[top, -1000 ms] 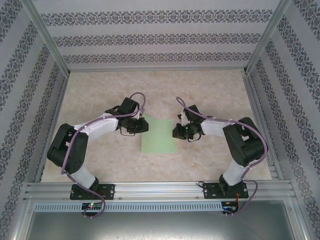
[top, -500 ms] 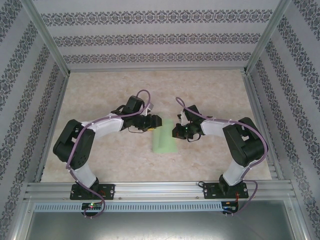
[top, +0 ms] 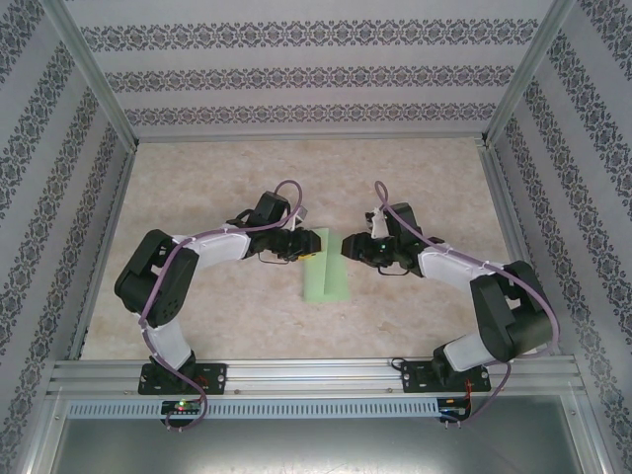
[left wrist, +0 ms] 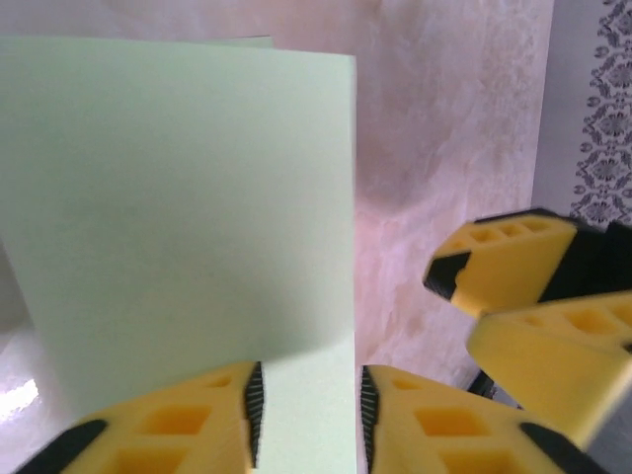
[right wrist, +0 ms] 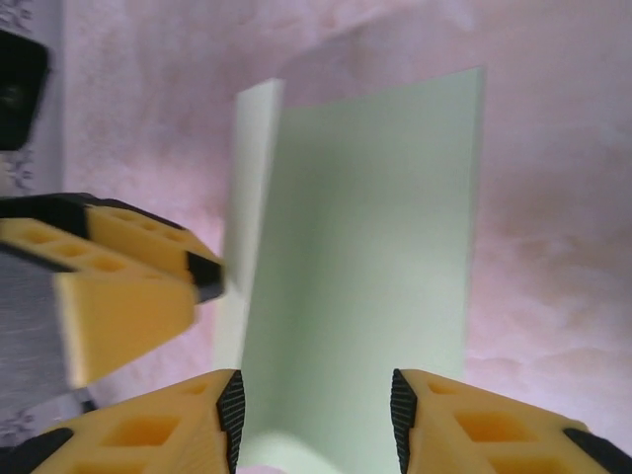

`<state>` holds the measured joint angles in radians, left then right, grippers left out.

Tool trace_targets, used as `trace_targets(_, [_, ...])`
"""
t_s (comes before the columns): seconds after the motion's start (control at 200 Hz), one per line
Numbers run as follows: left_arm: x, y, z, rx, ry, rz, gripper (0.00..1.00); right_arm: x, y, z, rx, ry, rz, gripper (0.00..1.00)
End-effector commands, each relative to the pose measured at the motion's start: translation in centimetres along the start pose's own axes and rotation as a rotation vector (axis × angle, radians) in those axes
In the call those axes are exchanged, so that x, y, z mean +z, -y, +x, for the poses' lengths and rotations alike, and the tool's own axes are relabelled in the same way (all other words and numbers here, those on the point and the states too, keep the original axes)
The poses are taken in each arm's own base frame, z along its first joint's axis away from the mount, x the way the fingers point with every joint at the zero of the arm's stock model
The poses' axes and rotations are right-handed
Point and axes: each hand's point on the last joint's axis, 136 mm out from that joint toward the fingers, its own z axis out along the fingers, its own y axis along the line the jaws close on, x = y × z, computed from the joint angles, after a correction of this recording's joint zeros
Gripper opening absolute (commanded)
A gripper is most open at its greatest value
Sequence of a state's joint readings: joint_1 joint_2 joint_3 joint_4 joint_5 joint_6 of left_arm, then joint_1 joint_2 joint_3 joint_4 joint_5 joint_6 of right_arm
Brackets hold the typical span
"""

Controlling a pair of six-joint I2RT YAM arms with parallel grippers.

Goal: Fold a paper plane with a square sheet of paper (fold left side to right side)
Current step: First fold in half a square sheet of paper at the center of the table.

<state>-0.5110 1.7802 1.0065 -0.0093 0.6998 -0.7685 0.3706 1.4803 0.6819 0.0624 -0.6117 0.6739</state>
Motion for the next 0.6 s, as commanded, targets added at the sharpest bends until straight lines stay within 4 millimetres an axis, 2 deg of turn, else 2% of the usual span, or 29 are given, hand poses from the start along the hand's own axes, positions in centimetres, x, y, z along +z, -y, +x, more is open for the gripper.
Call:
trace_targets(0.0, [0.6, 0.9, -0.7, 0.029, 0.018, 0.013, 0.28, 0.5, -2.4, 0.6, 0.039, -0.034, -0.131, 0.46])
trace_targets(0.19, [0.6, 0.7, -0.6, 0.027, 0.016, -0.003, 0.22, 1.9, -3.2, 1.3, 0.049, -0.072, -0.148, 0.46])
trace_targets(0.405, [0.5, 0.7, -0.6, 0.033, 0.02, -0.009, 0.2, 3.3, -2.6, 2.0, 0.077, -0.118, -0.125, 0.4])
trace_targets(0.485, [0.4, 0.7, -0.6, 0.033, 0.019, -0.009, 0.2, 3.6, -2.7, 2.2, 0.079, -0.13, -0.131, 0.33])
trace_targets(0.595, [0.4, 0.8, -0.6, 0.034, 0.022, -0.009, 0.2, 3.7, -2.5, 2.2, 0.07, -0.131, -0.123, 0.14])
